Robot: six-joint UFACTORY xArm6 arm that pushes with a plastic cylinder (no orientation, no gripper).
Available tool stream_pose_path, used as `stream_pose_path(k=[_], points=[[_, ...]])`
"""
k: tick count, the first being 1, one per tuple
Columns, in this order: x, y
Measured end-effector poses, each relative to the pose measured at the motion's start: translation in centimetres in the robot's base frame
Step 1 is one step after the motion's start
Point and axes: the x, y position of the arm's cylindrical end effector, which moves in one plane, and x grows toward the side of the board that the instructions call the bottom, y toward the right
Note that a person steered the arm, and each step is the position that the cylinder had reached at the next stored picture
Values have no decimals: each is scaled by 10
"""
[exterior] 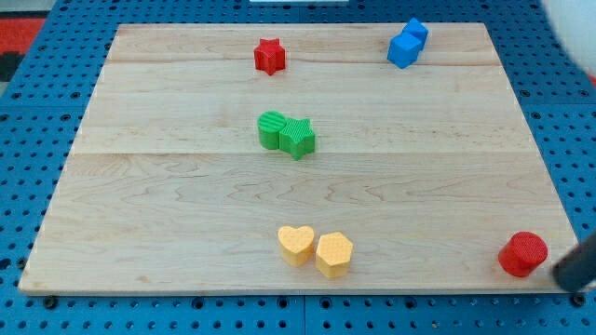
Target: Move the red star into the red circle
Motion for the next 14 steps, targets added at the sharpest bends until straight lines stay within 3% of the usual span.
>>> stream_pose_path(k=[1,2,3,4,5,6,8,9,10,11,13,14], points=[[-39,-36],[-39,-39],[-66,13],[-166,18],[-234,-46],[-269,-142],[-365,-231],[-390,-280],[-353,-306],[-306,-283],[-316,-362],[-286,-346]])
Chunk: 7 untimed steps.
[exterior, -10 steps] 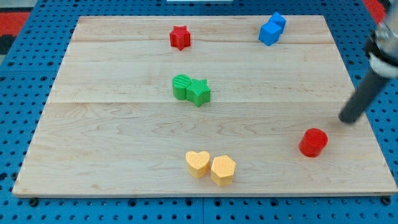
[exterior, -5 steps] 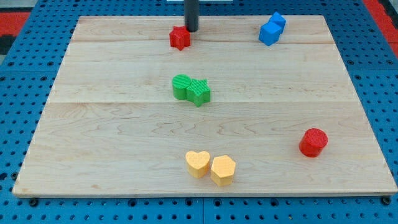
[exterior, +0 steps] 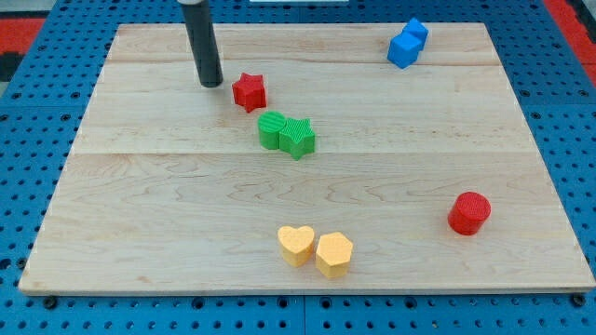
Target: Move the red star into the red circle
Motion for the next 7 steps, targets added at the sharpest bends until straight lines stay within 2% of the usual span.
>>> stream_pose_path(k=[1,2,3,4,7], points=[[26,61],[25,106],[-12,102],[-25,94],[-24,94]])
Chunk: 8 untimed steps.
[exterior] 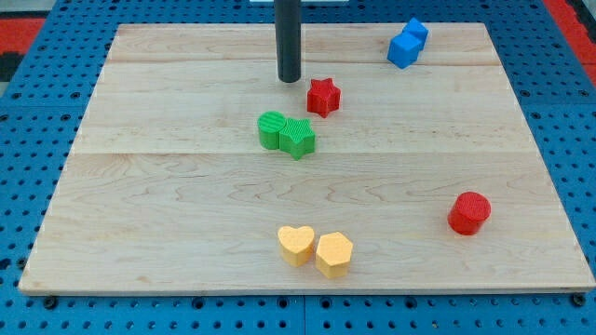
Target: Move the red star into the red circle
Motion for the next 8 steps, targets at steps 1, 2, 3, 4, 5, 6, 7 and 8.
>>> stream_pose_path(k=[1,2,3,4,5,6,7,8], points=[[6,22],[49,26],[82,47],[82,78],[83,104],[81,124],[92,139],[134,173]])
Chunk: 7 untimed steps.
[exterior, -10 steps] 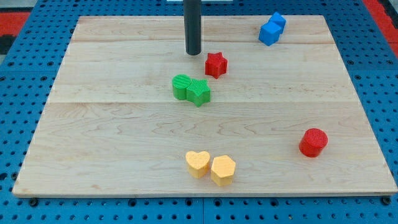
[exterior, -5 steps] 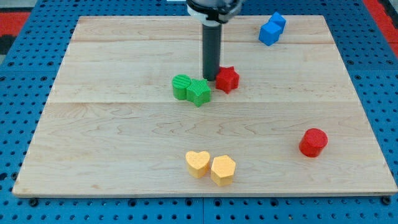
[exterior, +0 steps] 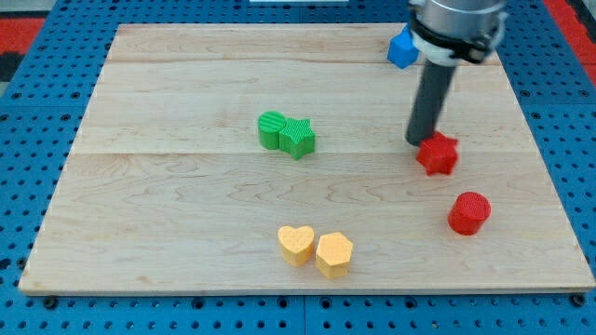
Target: Move the red star into the red circle
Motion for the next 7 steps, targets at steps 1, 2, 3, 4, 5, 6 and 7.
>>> stream_pose_path(k=[1,2,3,4,5,6,7], points=[[-6,14],[-41,22],[-5,44],[16,45],[25,45],[50,45],[74,45]])
